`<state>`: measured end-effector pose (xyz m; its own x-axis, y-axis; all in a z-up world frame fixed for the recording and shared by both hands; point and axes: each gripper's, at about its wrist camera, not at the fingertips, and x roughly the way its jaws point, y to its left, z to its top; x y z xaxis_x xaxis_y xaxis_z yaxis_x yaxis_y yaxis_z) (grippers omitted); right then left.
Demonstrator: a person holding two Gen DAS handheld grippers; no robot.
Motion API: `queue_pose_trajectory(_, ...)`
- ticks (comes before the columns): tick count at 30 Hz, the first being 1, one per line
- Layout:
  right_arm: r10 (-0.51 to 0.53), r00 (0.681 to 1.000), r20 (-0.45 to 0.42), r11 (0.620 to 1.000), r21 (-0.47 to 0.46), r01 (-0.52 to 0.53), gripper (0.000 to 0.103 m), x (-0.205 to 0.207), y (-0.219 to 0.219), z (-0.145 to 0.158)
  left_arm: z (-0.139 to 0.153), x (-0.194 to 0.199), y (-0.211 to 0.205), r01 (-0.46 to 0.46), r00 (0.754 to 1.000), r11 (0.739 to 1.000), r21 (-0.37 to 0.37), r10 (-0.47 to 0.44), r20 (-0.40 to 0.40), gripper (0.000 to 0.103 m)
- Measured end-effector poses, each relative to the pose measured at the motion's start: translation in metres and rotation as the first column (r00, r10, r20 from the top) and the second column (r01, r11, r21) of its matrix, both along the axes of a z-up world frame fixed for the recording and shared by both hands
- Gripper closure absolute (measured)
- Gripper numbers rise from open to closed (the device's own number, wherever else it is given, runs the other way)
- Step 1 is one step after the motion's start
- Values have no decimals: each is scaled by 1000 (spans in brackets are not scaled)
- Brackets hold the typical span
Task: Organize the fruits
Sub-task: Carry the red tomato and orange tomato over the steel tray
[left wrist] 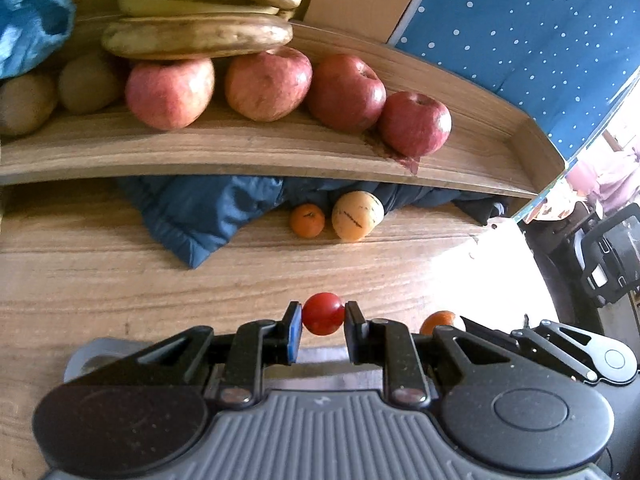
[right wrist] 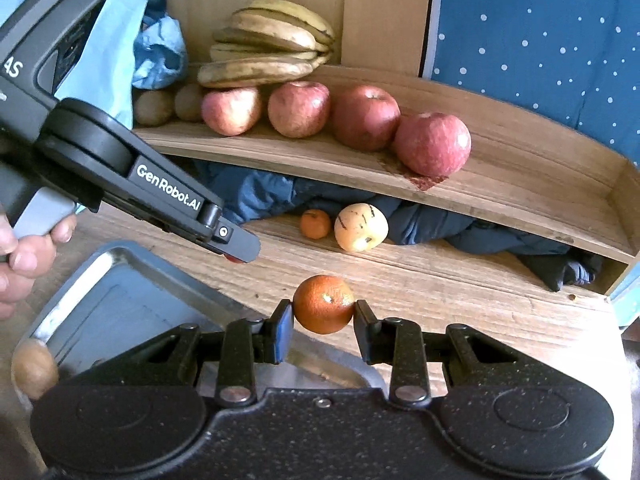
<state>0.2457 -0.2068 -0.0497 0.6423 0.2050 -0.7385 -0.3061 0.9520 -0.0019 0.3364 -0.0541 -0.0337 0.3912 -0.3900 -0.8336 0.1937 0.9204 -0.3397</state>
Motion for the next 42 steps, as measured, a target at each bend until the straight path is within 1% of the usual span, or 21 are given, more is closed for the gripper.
queue_pose_trajectory(10,27,1000,11,1000,8,-27,69,-29,-7,8,4,-30,7,-47,999,999,16,47,1,79)
queue_pose_trajectory(17,47,999,13,999,17,-47,69,-49,-7,13,5,-51,10,-61,998,998,21,61,1,79)
queue_pose_trajectory(28,97,995,9,995,30,-97,69,-79,3,15,7,-82,25,-104,995,994,34,104,8,79)
queue_pose_trajectory(42,180,984,-8,983,38,-179,69,-106,17,13,8,-124,38,-171,985,985,35,171,-5,79)
